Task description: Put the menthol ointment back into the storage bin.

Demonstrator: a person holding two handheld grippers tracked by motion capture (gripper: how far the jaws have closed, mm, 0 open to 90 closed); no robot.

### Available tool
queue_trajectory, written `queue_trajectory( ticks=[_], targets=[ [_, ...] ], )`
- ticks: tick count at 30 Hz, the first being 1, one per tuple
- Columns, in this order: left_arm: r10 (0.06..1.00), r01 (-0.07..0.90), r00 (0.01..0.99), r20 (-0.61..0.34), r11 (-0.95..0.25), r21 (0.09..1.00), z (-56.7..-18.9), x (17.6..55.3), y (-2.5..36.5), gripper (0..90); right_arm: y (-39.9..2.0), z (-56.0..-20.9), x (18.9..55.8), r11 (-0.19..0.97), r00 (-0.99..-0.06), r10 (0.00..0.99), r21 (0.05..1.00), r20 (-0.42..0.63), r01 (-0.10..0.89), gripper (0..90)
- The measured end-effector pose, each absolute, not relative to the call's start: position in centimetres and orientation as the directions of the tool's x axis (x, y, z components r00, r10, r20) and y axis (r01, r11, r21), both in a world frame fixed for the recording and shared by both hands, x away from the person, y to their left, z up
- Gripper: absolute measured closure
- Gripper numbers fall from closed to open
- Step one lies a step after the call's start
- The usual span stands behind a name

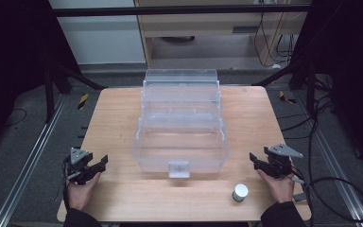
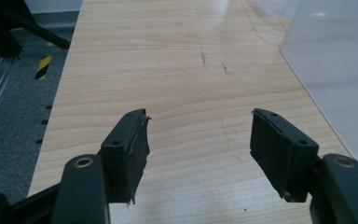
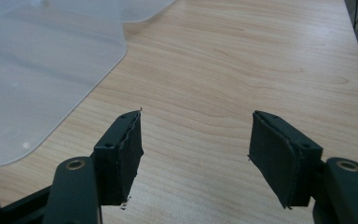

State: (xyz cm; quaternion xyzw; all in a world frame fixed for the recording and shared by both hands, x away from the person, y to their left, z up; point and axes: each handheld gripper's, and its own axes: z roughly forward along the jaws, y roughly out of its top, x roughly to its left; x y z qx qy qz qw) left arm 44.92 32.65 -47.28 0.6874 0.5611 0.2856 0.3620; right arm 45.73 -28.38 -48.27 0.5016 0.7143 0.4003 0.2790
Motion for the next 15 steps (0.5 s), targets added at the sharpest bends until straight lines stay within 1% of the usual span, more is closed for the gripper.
queue_trajectory(
  ticks=[4, 8, 13, 14, 15],
  targets=[
    [0.976, 0.581, 0.216, -0.003, -0.126, 0.804, -47.5, 44.9, 32.5, 35.6, -28.6, -48.3, 45.6, 0.202, -0.347, 0.937, 0.850, -0.023, 0.487, 37.0],
    [0.977, 0.572, 0.213, -0.004, -0.121, 0.811, -47.4, 44.9, 32.6, 35.6, -28.5, -47.8, 45.4, 0.259, -0.376, 0.924, 0.848, -0.077, 0.462, 38.4],
    [0.975, 0.575, 0.223, -0.014, -0.120, 0.809, -47.6, 44.9, 32.6, 35.1, -28.2, -47.0, 45.4, 0.255, -0.401, 0.914, 0.854, -0.060, 0.454, 37.7],
    [0.975, 0.576, 0.224, -0.013, -0.122, 0.808, -47.6, 45.0, 32.6, 35.0, -28.0, -46.6, 45.5, 0.245, -0.393, 0.918, 0.854, -0.052, 0.459, 35.8],
    [0.974, 0.577, 0.225, -0.013, -0.123, 0.807, -47.6, 45.0, 32.7, 35.0, -28.0, -46.4, 45.6, 0.241, -0.401, 0.915, 0.854, -0.042, 0.461, 35.7]
  ],
)
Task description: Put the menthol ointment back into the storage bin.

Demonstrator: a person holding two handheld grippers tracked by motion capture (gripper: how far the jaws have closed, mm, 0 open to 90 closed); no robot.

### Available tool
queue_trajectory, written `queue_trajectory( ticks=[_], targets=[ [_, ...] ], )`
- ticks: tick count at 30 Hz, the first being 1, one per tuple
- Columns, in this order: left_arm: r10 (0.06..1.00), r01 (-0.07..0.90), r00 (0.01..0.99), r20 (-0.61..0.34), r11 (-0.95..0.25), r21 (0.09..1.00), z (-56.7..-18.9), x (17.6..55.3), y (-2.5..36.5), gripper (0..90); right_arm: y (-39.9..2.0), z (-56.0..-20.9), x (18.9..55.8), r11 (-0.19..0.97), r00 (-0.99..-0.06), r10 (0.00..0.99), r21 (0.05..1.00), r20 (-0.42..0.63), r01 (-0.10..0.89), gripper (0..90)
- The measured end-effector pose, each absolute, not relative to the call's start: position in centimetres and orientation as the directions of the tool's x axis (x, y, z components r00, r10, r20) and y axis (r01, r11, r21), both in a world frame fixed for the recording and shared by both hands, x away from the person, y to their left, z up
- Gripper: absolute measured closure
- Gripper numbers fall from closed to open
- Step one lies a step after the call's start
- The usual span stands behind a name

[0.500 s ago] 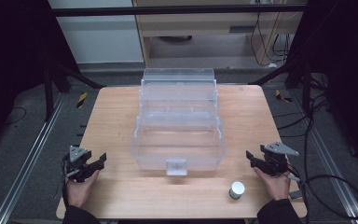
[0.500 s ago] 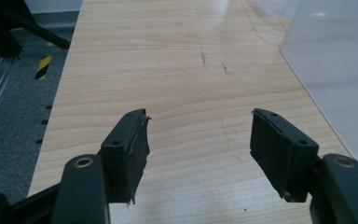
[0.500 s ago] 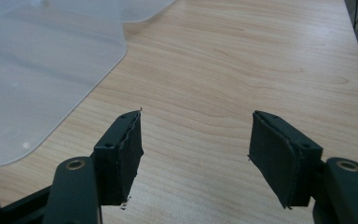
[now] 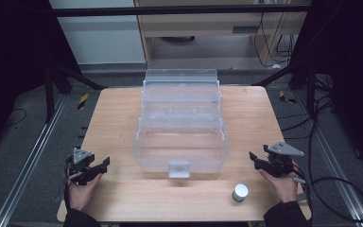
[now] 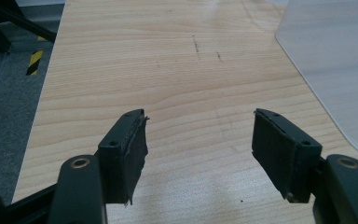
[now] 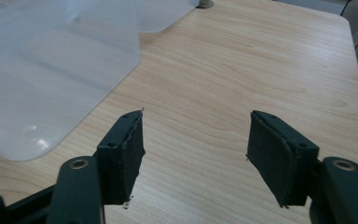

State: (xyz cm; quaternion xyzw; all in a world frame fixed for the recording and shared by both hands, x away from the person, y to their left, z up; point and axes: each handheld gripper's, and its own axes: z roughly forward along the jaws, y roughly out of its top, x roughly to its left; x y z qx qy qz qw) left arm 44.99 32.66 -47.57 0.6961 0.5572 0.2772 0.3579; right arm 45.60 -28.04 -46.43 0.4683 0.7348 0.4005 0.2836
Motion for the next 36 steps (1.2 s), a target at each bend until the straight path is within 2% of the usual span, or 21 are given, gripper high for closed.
queue_trajectory(
  ticks=[5, 12, 21, 36],
  targets=[
    [0.974, 0.575, 0.227, -0.013, -0.124, 0.809, -47.6, 45.0, 32.6, 35.3, -27.8, -45.5, 45.7, 0.242, -0.426, 0.904, 0.854, -0.026, 0.461, 33.9],
    [0.973, 0.579, 0.232, -0.008, -0.132, 0.805, -47.6, 45.0, 32.4, 35.4, -27.3, -43.3, 45.7, 0.321, -0.509, 0.860, 0.818, -0.039, 0.478, 31.9],
    [0.970, 0.580, 0.241, -0.010, -0.136, 0.803, -47.6, 45.0, 32.3, 35.6, -26.5, -41.0, 46.1, 0.383, -0.558, 0.828, 0.787, -0.060, 0.484, 31.3],
    [0.967, 0.585, 0.256, -0.005, -0.151, 0.797, -47.7, 45.0, 32.1, 35.7, -24.5, -38.2, 46.0, 0.600, -0.736, 0.668, 0.665, -0.111, 0.444, 32.5]
  ],
)
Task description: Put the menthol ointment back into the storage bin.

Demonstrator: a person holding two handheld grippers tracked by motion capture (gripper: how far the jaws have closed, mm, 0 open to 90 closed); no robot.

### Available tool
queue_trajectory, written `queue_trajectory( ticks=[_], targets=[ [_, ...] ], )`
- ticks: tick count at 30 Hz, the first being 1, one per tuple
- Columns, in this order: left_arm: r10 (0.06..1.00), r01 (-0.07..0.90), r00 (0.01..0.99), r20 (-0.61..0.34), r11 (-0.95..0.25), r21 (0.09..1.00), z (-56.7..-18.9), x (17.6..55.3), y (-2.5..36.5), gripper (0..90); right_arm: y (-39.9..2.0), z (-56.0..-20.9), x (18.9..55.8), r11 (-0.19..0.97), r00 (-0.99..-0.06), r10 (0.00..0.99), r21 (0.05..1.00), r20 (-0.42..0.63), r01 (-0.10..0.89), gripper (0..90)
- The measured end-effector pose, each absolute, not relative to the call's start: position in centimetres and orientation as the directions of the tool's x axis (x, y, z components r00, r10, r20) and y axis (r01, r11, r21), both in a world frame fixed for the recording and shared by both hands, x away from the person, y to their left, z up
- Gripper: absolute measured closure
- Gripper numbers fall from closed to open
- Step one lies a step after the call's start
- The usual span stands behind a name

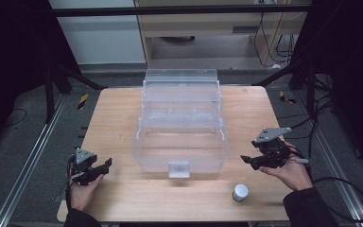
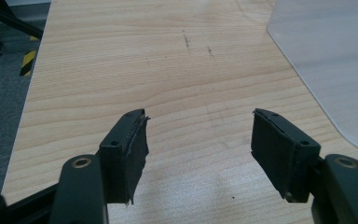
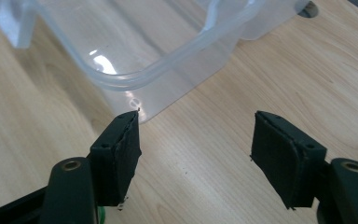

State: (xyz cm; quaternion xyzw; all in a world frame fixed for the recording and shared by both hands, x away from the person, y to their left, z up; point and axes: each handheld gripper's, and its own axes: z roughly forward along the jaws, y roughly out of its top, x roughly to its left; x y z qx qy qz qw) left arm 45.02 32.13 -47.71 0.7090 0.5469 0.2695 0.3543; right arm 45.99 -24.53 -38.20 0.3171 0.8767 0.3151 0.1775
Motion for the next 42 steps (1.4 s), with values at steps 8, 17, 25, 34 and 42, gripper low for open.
queue_trajectory(
  ticks=[8, 17, 25, 34, 42],
  targets=[
    [0.966, 0.587, 0.260, -0.001, -0.157, 0.794, -47.8, 45.1, 32.0, 35.8, -23.0, -37.7, 45.3, 0.719, -0.828, 0.548, 0.572, -0.117, 0.395, 32.0],
    [0.965, 0.587, 0.263, 0.003, -0.162, 0.793, -47.8, 45.1, 32.0, 35.8, -21.9, -38.0, 44.6, 0.800, -0.888, 0.447, 0.492, -0.106, 0.344, 31.1],
    [0.964, 0.587, 0.266, 0.005, -0.166, 0.792, -47.8, 45.1, 31.9, 35.9, -21.3, -38.3, 44.0, 0.848, -0.920, 0.382, 0.431, -0.092, 0.309, 31.1],
    [0.964, 0.586, 0.267, 0.007, -0.168, 0.792, -47.8, 45.1, 31.9, 35.9, -20.8, -38.9, 43.5, 0.881, -0.939, 0.332, 0.384, -0.089, 0.275, 31.8],
    [0.963, 0.585, 0.268, 0.006, -0.168, 0.793, -47.7, 45.1, 31.9, 35.9, -20.2, -39.5, 43.1, 0.916, -0.959, 0.274, 0.324, -0.069, 0.238, 32.5]
  ],
)
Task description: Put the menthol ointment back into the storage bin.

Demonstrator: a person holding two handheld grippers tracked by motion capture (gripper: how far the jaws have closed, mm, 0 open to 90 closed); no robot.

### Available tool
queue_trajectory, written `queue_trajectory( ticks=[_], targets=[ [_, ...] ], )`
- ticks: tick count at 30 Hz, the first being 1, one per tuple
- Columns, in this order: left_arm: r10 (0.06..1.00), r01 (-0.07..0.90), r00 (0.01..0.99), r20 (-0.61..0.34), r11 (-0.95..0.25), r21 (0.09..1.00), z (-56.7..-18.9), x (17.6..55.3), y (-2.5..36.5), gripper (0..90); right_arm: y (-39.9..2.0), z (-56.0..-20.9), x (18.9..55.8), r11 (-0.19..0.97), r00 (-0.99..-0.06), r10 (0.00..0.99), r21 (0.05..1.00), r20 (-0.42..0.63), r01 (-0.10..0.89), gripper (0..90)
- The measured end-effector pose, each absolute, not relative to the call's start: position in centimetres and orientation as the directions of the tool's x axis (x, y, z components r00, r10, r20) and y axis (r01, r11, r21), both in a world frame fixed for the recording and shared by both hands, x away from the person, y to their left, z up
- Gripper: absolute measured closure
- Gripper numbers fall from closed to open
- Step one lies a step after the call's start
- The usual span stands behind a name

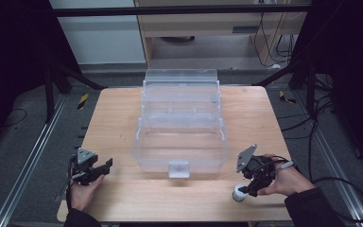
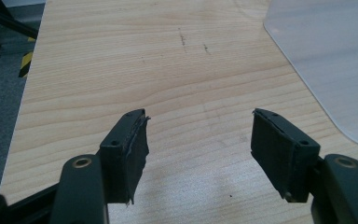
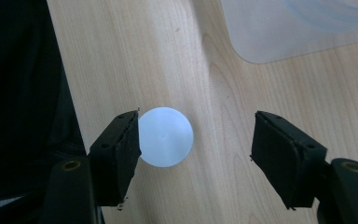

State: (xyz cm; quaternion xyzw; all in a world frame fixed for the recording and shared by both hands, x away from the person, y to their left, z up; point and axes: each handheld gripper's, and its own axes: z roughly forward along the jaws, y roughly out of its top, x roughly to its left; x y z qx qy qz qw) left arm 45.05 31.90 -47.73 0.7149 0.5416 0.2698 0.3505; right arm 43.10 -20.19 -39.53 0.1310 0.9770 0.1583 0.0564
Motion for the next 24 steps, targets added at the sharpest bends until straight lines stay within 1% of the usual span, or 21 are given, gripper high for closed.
queue_trajectory(
  ticks=[4, 6, 13, 19, 23, 24],
  targets=[
    [0.963, 0.586, 0.268, 0.006, -0.168, 0.793, -47.7, 45.1, 31.9, 35.9, -19.8, -40.1, 42.8, 0.928, -0.965, 0.258, 0.291, -0.052, 0.233, 32.5],
    [0.963, 0.587, 0.269, 0.007, -0.169, 0.792, -47.7, 45.1, 31.9, 35.9, -19.5, -40.5, 42.7, 0.944, -0.972, 0.232, 0.254, -0.049, 0.212, 32.8],
    [0.963, 0.585, 0.269, 0.007, -0.169, 0.793, -47.7, 45.1, 31.9, 35.9, -18.9, -41.4, 42.4, 0.959, -0.980, 0.193, 0.222, -0.047, 0.178, 34.0],
    [0.963, 0.586, 0.269, 0.007, -0.169, 0.792, -47.8, 45.1, 31.9, 35.9, -19.0, -42.1, 42.4, 0.963, -0.982, 0.184, 0.208, -0.043, 0.171, 34.7],
    [0.963, 0.587, 0.269, 0.008, -0.170, 0.792, -47.8, 45.1, 31.9, 35.9, -18.9, -42.7, 42.4, 0.969, -0.985, 0.168, 0.192, -0.042, 0.157, 35.9],
    [0.963, 0.587, 0.269, 0.008, -0.170, 0.792, -47.7, 45.1, 31.9, 35.9, -18.8, -42.9, 42.4, 0.970, -0.986, 0.162, 0.189, -0.048, 0.150, 37.5]
  ],
)
